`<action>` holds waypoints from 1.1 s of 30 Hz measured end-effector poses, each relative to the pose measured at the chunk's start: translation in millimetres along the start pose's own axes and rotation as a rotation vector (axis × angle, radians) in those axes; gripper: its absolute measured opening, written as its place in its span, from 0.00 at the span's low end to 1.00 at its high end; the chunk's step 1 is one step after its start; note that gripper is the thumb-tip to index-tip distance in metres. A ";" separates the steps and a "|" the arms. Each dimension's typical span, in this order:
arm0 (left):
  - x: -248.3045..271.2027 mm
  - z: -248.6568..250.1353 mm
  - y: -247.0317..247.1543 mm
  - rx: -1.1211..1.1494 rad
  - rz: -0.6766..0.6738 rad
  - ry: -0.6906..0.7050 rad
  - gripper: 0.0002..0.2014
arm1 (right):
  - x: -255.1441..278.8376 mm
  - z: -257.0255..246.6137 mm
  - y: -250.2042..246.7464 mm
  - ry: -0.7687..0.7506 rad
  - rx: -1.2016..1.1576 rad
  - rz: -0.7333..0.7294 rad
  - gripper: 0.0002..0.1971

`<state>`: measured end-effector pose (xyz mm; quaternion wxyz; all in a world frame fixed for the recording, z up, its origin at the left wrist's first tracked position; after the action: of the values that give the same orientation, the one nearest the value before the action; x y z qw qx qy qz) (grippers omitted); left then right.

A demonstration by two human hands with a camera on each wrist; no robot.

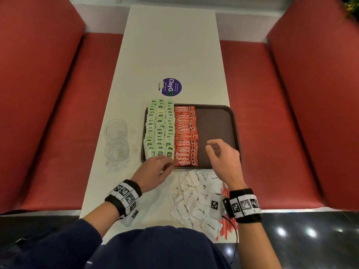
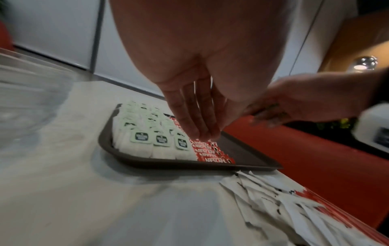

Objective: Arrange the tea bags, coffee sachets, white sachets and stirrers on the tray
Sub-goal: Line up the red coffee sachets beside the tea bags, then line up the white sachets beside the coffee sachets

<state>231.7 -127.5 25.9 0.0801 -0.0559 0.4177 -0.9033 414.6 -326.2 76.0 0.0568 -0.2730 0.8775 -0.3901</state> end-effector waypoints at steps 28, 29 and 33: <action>67.1 -31.6 51.5 -0.034 -0.168 -0.376 0.13 | 94.4 -4.1 119.8 -0.160 0.596 -0.315 0.24; 68.5 -32.7 51.5 -0.034 -0.164 -0.380 0.13 | 94.2 -4.9 119.4 -0.166 0.604 -0.298 0.22; 71.1 -31.5 48.1 0.003 -0.109 -0.374 0.13 | 91.4 -2.4 117.3 -0.156 0.551 -0.259 0.16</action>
<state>161.4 -148.4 -28.7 0.1074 -0.2451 0.3907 -0.8808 285.7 -308.3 4.0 0.1456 -0.3857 0.6899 -0.5950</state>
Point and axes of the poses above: each hand's wrist, its own x-axis away from the middle knuckle, its own y-axis out of the palm, z = x × y, the point moved 3 cm from there along -x, towards the middle knuckle, and after that the axes turned 1 degree about y, right-handed, at the moved point
